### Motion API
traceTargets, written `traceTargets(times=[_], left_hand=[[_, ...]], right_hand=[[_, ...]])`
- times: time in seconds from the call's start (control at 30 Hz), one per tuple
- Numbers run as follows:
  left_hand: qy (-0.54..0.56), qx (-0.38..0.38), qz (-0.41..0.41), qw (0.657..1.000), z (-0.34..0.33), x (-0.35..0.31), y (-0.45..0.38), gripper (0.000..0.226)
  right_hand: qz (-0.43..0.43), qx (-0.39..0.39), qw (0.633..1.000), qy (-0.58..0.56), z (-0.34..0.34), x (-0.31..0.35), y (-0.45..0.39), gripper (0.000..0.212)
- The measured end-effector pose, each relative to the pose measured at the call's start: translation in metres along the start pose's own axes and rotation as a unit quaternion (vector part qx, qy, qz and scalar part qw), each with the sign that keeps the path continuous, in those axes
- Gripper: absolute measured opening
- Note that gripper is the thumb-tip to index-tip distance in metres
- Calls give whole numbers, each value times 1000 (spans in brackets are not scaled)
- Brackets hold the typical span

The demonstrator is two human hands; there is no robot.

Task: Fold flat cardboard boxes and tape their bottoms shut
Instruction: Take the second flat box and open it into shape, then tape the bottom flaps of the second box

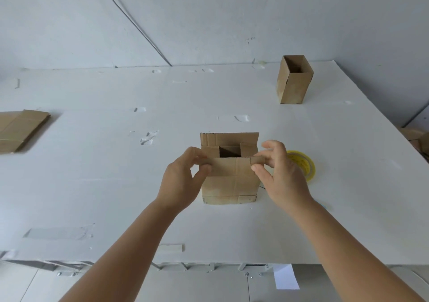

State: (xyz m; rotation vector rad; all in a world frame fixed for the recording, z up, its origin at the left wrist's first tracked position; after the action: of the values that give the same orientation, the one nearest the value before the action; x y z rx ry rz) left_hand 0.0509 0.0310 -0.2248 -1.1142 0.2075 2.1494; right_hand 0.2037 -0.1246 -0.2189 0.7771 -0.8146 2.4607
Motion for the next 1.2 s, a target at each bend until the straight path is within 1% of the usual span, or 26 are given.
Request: traceTargets(times=[0.03, 0.1, 0.2, 0.27, 0.33, 0.4, 0.47, 0.53, 0.57, 0.63, 0.73, 0.8, 0.87, 0.93, 1.0, 1.07, 1.2], left_hand=[[24, -13, 14, 1000, -1, 0, -1, 21], [30, -15, 19, 999, -4, 0, -5, 41], [1, 42, 8, 999, -5, -2, -15, 73], [-50, 75, -8, 996, -6, -3, -21, 82], [-122, 88, -31, 988, -5, -4, -24, 82], [-165, 81, -55, 981, -4, -8, -27, 76], [-190, 72, -80, 976, -3, -11, -28, 64], [-212, 68, -112, 969, -4, -13, -25, 47], [-223, 66, -124, 965, -5, -13, -22, 41], [-243, 63, -139, 958, -6, -13, -16, 35], [-257, 71, -152, 952, -11, -16, -12, 35], [-271, 99, -150, 946, -17, -18, -10, 42], [-271, 129, -134, 944, -25, -16, -6, 52], [-299, 144, -130, 934, -33, -13, -1, 57], [-340, 130, -134, 922, -38, -13, 3, 55], [-352, 110, -145, 918, -43, -18, 2, 53], [-341, 132, -163, 917, -59, -27, 3, 55]], right_hand=[[-6, -1, 1000, 0, 0, 0, -4, 53], [-9, 25, 999, 18, 0, 0, -11, 70], [0, 88, 995, 46, -4, 0, -20, 82], [8, 123, 990, 69, -5, -2, -25, 83], [22, 153, 982, 110, -6, -1, -28, 80], [41, 148, 977, 146, -3, 1, -31, 71], [65, 126, 976, 166, 0, 4, -31, 54], [82, 124, 973, 179, -2, 5, -28, 36], [87, 128, 971, 182, -3, 5, -27, 30], [93, 140, 968, 187, -4, 4, -24, 26], [112, 150, 960, 208, -5, 5, -19, 27], [126, 166, 950, 233, -8, 7, -15, 30], [120, 194, 941, 251, -13, 7, -11, 39], [99, 221, 936, 257, -19, 5, -6, 50], [81, 237, 932, 261, -23, 2, -1, 56], [79, 240, 931, 265, -25, 1, 2, 58], [74, 233, 939, 240, -24, 0, 5, 59]])
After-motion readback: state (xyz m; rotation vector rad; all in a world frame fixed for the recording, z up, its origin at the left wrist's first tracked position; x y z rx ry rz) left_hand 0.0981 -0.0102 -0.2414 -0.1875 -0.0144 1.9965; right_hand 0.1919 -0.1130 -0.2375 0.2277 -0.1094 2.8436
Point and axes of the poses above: each hand's wrist, its own y-axis away from the middle knuckle, its own z-axis out of the back of the hand, x = y × z, the point moved 4 cm from there along -y, towards the middle knuckle, and after that the axes turned 10 degrees about z, right-handed, at the moved point
